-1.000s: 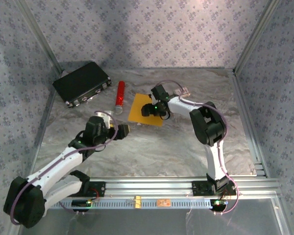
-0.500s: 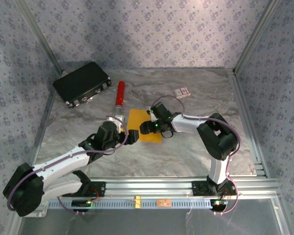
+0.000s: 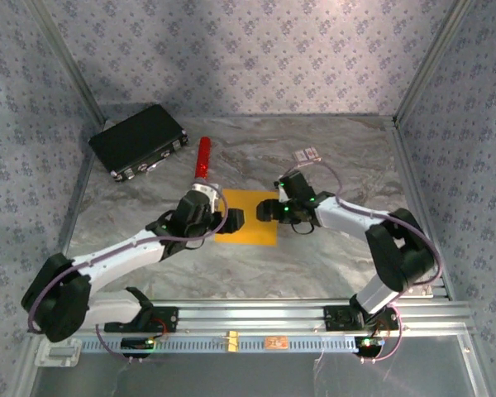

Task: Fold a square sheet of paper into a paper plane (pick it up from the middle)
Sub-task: First fold the square sheet of paper in half at the center of the table.

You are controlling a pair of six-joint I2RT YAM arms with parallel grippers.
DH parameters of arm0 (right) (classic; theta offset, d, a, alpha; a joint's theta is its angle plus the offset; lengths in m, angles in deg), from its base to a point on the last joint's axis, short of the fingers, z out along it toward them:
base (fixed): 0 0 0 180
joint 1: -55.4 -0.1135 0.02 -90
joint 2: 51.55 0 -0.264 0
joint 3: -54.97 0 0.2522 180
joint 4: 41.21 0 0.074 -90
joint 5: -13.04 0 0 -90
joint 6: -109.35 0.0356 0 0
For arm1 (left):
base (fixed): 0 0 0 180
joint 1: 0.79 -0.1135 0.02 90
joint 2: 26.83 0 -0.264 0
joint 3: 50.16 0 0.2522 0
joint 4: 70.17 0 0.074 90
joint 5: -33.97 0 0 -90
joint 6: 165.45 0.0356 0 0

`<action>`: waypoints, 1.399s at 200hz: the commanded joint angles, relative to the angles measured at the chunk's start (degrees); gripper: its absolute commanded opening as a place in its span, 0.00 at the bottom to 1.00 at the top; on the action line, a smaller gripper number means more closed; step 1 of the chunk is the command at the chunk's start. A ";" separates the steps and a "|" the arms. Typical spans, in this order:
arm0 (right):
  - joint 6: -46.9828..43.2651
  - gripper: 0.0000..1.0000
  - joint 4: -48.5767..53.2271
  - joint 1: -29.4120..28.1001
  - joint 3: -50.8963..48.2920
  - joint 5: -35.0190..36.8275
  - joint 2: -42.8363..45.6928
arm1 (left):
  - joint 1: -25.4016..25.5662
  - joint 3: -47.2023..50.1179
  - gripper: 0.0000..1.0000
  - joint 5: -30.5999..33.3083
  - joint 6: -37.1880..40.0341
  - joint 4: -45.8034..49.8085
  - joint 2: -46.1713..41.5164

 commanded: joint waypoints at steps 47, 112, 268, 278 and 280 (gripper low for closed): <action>3.72 0.77 4.45 9.05 -10.73 6.08 14.38 | 3.95 -23.03 0.92 0.32 -0.08 22.63 22.06; 3.59 0.82 8.83 12.18 -16.82 9.18 29.68 | 5.41 -40.47 0.92 2.46 -1.69 39.07 37.38; 1.15 0.99 11.83 18.56 -23.83 3.55 45.50 | 2.62 -50.92 0.94 1.41 0.01 46.57 47.05; 0.88 0.99 11.84 18.89 -23.74 2.97 45.20 | 2.67 -51.09 0.94 1.21 0.01 46.53 47.45; 0.80 0.99 11.82 18.92 -23.72 2.77 45.10 | 2.63 -51.12 0.94 1.23 0.01 46.53 47.56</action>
